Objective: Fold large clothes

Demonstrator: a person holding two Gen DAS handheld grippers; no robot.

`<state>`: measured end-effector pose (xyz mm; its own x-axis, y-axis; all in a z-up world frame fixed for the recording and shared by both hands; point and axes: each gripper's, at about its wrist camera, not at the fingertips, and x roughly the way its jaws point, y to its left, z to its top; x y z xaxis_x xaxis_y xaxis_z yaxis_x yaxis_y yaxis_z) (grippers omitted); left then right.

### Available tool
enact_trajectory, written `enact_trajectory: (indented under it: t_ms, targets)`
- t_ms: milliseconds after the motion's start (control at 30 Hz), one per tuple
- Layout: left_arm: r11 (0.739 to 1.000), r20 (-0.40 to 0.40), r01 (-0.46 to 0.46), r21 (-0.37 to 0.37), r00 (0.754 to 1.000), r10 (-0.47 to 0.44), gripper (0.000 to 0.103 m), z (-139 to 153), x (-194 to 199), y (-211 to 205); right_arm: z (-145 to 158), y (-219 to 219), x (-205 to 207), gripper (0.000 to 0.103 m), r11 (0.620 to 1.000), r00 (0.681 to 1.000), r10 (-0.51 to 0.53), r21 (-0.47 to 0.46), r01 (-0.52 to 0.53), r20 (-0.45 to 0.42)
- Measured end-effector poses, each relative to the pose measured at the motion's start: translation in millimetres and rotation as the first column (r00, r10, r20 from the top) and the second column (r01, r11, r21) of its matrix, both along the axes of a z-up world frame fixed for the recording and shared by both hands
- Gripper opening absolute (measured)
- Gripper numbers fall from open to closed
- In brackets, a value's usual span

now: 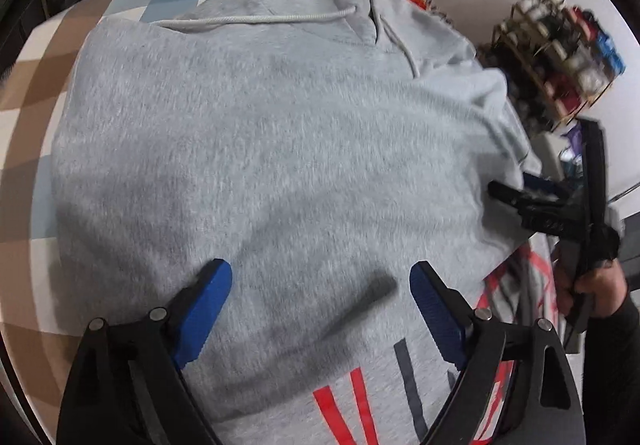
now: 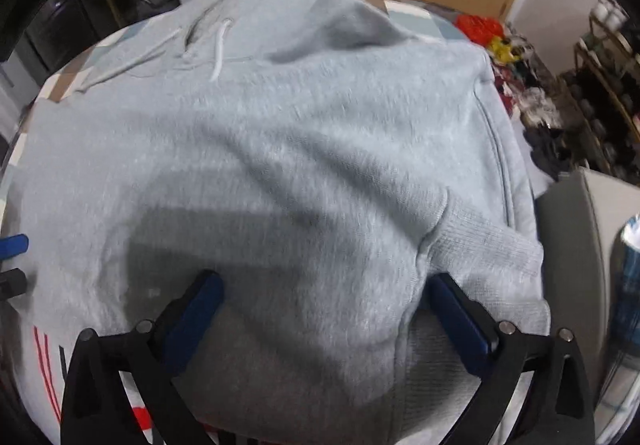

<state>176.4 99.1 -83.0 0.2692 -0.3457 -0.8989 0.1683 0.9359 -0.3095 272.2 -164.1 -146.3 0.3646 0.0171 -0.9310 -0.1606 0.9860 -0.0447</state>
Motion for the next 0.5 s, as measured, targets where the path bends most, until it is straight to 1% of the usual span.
enact_trajectory:
  t_ms: [33, 67, 133, 167, 233, 267, 300, 333, 367, 400, 467, 500]
  targets:
    - [1.000, 0.000, 0.001, 0.002, 1.000, -0.001, 0.087, 3, 1, -3, 2, 1, 1, 0.103, 1.000, 1.000, 0.008, -0.005, -0.008, -0.021]
    - [1.000, 0.006, 0.010, -0.022, 1.000, -0.009, 0.087, 5, 0, -5, 7, 1, -1, 0.102, 1.000, 1.000, 0.017, 0.006, -0.017, -0.015]
    - [0.995, 0.015, 0.016, -0.095, 1.000, -0.014, 0.088, 11, -1, -7, 21, 0, -9, 0.102, 0.999, 0.999, 0.025, 0.042, -0.027, 0.043]
    - [0.994, 0.002, 0.004, -0.113, 1.000, -0.004, 0.088, 10, 2, -8, 24, 0, -12, 0.103, 0.998, 0.998, 0.023, 0.049, -0.026, 0.061]
    - [0.995, -0.057, -0.018, -0.102, 0.998, 0.013, 0.088, -8, 10, -6, 20, 0, -17, 0.103, 0.998, 0.998, 0.019, 0.056, -0.022, 0.053]
    - [0.994, -0.056, -0.018, -0.112, 0.998, 0.012, 0.089, -14, 14, -5, 12, 0, -18, 0.103, 0.999, 0.999, 0.016, 0.046, -0.017, 0.032]
    - [0.991, -0.009, -0.021, -0.129, 1.000, 0.020, 0.090, -11, 14, -4, 2, 3, -18, 0.103, 1.000, 1.000, 0.021, 0.021, -0.021, 0.010]
    - [0.991, 0.009, -0.036, -0.125, 0.999, 0.038, 0.089, -14, 14, -4, 0, 1, -16, 0.103, 0.999, 0.999, 0.035, 0.006, -0.035, 0.031]
    - [0.991, 0.019, -0.041, -0.124, 0.999, 0.044, 0.089, -14, 13, -4, 3, 3, -21, 0.103, 0.999, 0.996, 0.051, -0.010, -0.051, 0.078]
    - [0.993, 0.024, -0.047, -0.106, 0.998, 0.050, 0.089, -14, 12, -6, 3, 5, -23, 0.103, 0.998, 0.995, 0.061, -0.026, -0.059, 0.077]
    - [0.997, 0.044, -0.045, -0.066, 0.998, 0.048, 0.089, -11, 6, -9, 11, 4, -30, 0.102, 0.998, 0.993, 0.057, -0.013, -0.056, 0.101]
    - [0.999, 0.076, -0.039, -0.034, 0.996, 0.042, 0.090, -9, 2, -13, 18, 2, -35, 0.102, 0.998, 0.990, 0.058, 0.010, -0.059, 0.131]
